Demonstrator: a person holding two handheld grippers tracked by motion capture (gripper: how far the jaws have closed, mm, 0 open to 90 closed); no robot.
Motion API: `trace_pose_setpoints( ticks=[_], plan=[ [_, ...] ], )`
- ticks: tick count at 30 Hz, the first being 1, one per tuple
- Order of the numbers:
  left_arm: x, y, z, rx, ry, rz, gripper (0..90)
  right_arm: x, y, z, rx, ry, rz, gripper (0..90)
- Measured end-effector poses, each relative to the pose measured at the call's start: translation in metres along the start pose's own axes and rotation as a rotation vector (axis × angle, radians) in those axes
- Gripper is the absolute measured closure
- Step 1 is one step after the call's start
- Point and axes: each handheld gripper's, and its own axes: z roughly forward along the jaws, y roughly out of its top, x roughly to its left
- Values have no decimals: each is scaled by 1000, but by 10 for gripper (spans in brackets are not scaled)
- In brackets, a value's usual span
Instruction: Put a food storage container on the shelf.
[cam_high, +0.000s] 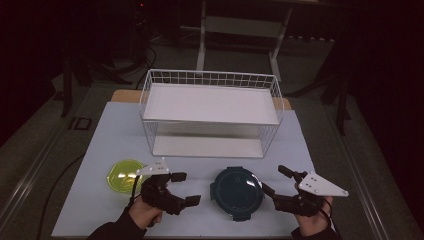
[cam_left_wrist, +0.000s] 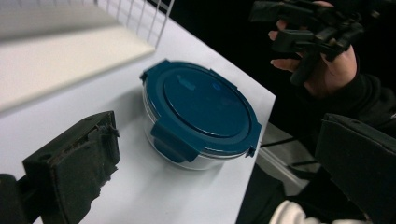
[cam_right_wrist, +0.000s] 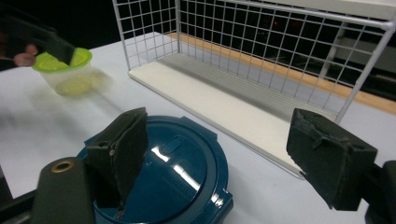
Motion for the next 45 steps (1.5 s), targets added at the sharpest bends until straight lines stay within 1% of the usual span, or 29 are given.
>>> trace_pose_setpoints(
  ticks=[3,5,6,7,8,9,10,11,12,14,15,16,17,19,20,21,22,23,24,26,27,30,32,34,35,37,38,43,45],
  plan=[
    [7,0,12,42,3,-44,0,2,0,0,-15,3,-15,195],
    [13,-1,19,65,6,-80,0,3,1,0,-14,6,-17,194],
    [15,-1,22,74,-2,-103,0,4,2,0,-21,5,-18,191],
    [18,-1,25,78,-11,-122,0,4,2,0,-19,12,-14,190],
    [20,-2,29,90,-15,-145,0,4,2,0,-15,9,-15,187],
    [23,-2,32,94,-31,-174,0,5,2,0,-11,11,-12,174],
    [24,-3,35,99,-33,-198,0,4,2,1,-1,21,5,145],
    [26,-3,38,109,-33,-216,0,4,1,2,10,20,20,135],
    [28,-3,41,116,-46,-238,0,4,1,2,19,20,33,135],
    [32,-3,46,118,-56,-280,0,3,-1,3,20,20,51,119],
    [33,-4,49,124,-63,-297,0,3,-2,3,22,16,53,118],
    [33,-4,49,124,-63,-297,0,3,-2,2,23,15,51,117],
    [36,-5,55,139,-60,-322,8,3,-2,1,16,13,53,114],
    [38,-6,61,164,-57,-357,35,3,-2,0,14,15,54,113],
    [39,-7,64,169,-58,-383,40,3,-2,-1,10,10,52,113],
    [39,-8,66,182,-49,-390,54,3,-2,-1,11,11,54,113],
    [41,-8,68,193,-45,-407,77,2,-3,-2,13,16,60,113],
    [42,-9,69,191,-47,-418,101,1,-3,-2,7,22,74,115],
    [43,-9,70,199,-41,-425,132,0,-4,-2,5,24,86,117],
    [45,-10,73,207,-49,-459,151,-2,-4,-3,6,29,89,124],
    [46,-11,74,207,-53,-482,184,-1,-5,-3,6,30,91,123],
    [49,-13,77,221,-77,-533,265,0,-5,-2,14,31,82,123],
    [50,-15,79,224,-72,-548,341,0,-5,-2,15,33,84,123],
    [52,-15,79,218,-85,-572,396,0,-5,-1,19,36,81,124],
    [52,-16,80,219,-88,-574,426,1,-5,-1,20,35,80,124],
    [54,-17,81,220,-100,-596,475,1,-5,-1,22,37,78,124],
    [54,-18,82,222,-113,-606,490,1,-5,0,24,35,76,124],
    [56,-19,83,219,-129,-629,508,-1,-7,0,33,35,85,135],
    [55,-18,84,223,-124,-622,512,-3,-8,0,40,42,92,135]
  ],
)
